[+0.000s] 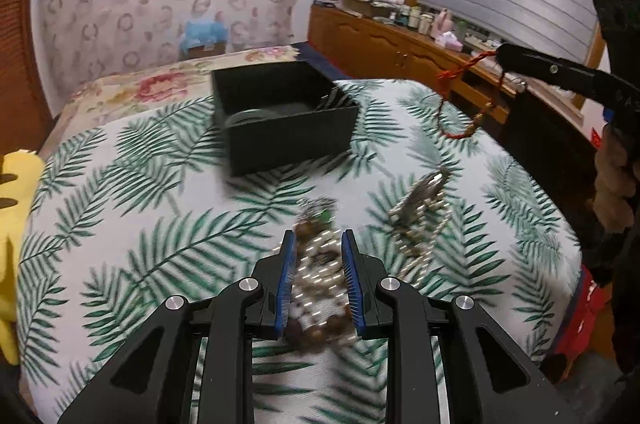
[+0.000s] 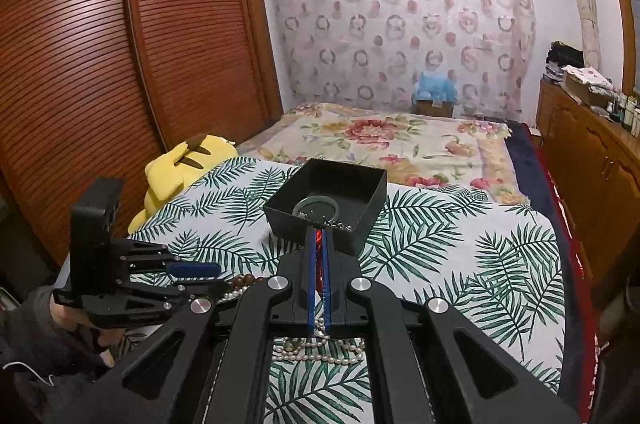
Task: Organize jewelry
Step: 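Grasp the brown wooden bead bracelet with the left gripper while the right carries the red cord toward the box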
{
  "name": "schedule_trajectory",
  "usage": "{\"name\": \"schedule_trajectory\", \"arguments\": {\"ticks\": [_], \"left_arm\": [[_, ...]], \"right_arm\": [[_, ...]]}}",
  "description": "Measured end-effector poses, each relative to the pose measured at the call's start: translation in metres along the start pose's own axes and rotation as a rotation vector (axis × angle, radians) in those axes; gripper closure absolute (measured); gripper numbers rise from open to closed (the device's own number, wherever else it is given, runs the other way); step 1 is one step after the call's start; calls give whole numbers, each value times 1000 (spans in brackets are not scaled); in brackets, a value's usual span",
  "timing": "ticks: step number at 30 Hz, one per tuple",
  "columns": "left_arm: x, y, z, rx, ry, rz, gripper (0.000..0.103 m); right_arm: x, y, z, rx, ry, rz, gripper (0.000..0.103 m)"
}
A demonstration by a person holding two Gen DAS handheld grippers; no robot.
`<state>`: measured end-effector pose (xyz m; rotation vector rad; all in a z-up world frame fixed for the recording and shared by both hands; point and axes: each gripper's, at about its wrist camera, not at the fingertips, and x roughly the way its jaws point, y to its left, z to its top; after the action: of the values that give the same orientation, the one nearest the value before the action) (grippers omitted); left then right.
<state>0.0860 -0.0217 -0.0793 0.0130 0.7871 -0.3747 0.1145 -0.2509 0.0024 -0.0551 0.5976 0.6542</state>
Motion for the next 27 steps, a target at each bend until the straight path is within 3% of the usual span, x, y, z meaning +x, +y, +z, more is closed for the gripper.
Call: {"name": "schedule_trajectory", "arguments": {"ticks": [5,10,11,12,13,27], "left_arm": [[9,13,-9,-7,42,45,80],[27,20,-13,-8,93,37,80],[29,20,-14,-5,91,29,82],[29,20,-13,-2,89,19,91],[28,19,-12,3,90,11,91],[-26,1,51,38,-102,-29,91]], "right_arm": [[7,0,-1,0,12,-6,100],[15,2,-2,-6,25,-4,100],[15,3,-2,-8,27,-5,100],[16,3,-1,-11,27,-6,100],[16,3,0,-12,28,-6,100],[28,3,39,-56,-9,15,100]]}}
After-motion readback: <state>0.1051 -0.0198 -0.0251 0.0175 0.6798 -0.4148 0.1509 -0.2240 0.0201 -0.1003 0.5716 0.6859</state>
